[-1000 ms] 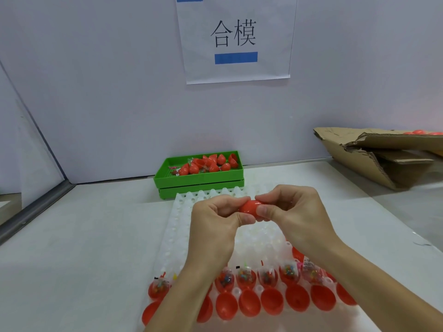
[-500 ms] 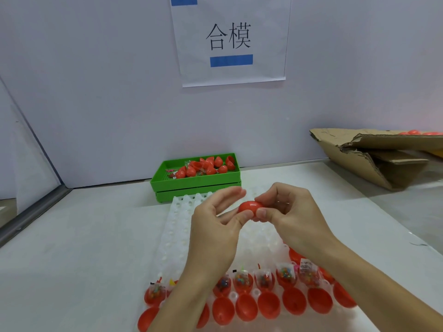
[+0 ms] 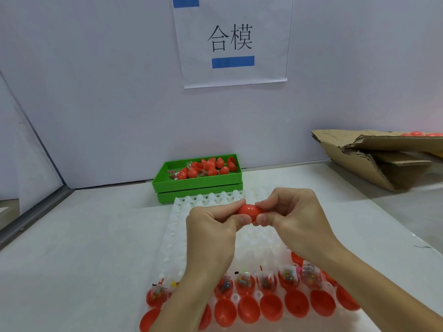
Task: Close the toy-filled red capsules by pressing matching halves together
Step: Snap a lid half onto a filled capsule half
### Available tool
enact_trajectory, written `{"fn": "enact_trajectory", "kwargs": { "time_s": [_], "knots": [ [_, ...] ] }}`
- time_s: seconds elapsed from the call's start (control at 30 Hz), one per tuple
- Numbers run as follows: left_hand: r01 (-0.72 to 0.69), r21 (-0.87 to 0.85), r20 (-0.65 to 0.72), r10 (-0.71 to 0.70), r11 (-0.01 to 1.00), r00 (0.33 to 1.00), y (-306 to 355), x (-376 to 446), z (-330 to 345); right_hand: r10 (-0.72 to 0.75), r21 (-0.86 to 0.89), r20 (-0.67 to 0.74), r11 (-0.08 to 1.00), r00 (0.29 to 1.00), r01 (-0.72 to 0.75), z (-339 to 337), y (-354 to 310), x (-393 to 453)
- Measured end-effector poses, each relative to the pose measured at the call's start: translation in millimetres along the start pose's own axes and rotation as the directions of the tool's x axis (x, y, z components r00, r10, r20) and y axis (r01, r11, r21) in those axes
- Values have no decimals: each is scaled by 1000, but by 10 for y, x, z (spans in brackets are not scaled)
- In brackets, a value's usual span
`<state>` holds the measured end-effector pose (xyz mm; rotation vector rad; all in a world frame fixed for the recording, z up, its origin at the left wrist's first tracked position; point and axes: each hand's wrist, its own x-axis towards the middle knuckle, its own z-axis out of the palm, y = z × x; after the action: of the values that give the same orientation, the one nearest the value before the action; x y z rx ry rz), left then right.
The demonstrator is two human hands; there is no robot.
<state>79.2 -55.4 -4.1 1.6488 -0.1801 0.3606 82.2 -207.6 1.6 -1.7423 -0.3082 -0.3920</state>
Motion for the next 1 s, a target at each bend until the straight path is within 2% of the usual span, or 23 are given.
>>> {"fn": "enact_trajectory", "kwargs": {
  "time_s": [0.27, 0.43, 0.6, 0.73, 0.87, 1.0],
  "knots": [
    [-18, -17, -10, 18, 1000, 1000, -25, -2, 22, -79, -6, 31, 997, 996, 79, -6, 26, 43],
    [-6, -38, 22, 7, 999, 1000, -50, 15, 26, -63, -12, 44, 998, 997, 63, 3, 67, 31],
    [45, -167, 106, -27, 985, 994, -42, 28, 17, -45, -1, 41, 999, 998, 45, -14, 79, 29],
    [49, -172, 95, -33, 984, 995, -43, 33, 13, -18, -4, 74, 1000, 997, 19, -42, 72, 14],
    [4, -71, 3, -4, 997, 1000, -48, 52, -16, 43, -12, 71, 999, 997, -42, -36, 74, 17],
    [-144, 77, -81, 150, 987, 985, -6, 41, -24, 73, -106, 25, 992, 997, -70, 20, 50, 10]
  ]
}}
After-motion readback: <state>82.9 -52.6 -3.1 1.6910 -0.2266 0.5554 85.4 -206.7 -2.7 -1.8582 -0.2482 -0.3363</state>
